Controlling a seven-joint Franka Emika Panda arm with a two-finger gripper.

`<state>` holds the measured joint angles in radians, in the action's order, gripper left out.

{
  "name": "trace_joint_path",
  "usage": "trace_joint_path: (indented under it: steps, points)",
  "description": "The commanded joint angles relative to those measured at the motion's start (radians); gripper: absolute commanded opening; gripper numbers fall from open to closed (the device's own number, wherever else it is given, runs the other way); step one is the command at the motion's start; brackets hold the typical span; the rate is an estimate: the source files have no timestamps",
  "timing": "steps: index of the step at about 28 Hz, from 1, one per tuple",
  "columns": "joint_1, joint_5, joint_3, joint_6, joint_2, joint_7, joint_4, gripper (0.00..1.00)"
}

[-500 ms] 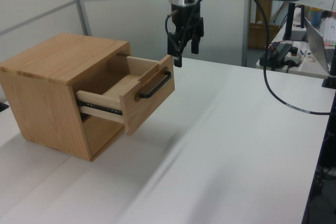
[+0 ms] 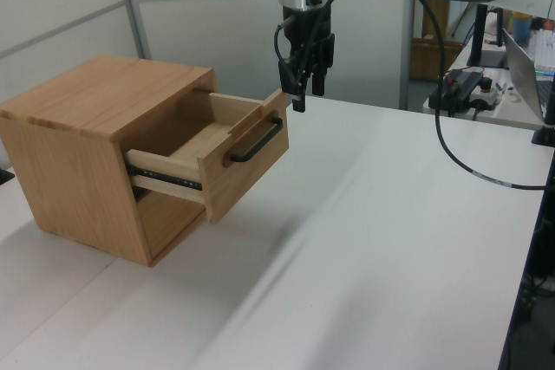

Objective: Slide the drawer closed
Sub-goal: 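Move the gripper down to the front of the open drawer's black handle, then push the open wooden drawer into the cabinet with the gripper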

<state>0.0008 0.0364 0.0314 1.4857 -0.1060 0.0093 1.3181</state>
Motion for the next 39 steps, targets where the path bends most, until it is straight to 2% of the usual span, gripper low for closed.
trace_joint_path:
  steps: [1,15,24,27,34,39]
  points:
    - [-0.001,-0.004,-0.004,-0.024,0.017,-0.026,0.013,0.00]
    - [-0.001,-0.007,-0.007,-0.016,-0.011,-0.035,0.016,0.00]
    - [-0.001,-0.010,-0.005,-0.008,-0.076,-0.077,0.018,0.00]
    - [-0.001,-0.006,-0.004,0.001,-0.119,-0.075,0.018,0.00]
    - [-0.001,0.000,-0.005,0.226,-0.181,-0.069,0.033,0.00]
    - [-0.001,0.002,-0.005,0.304,-0.210,-0.068,0.033,0.00]
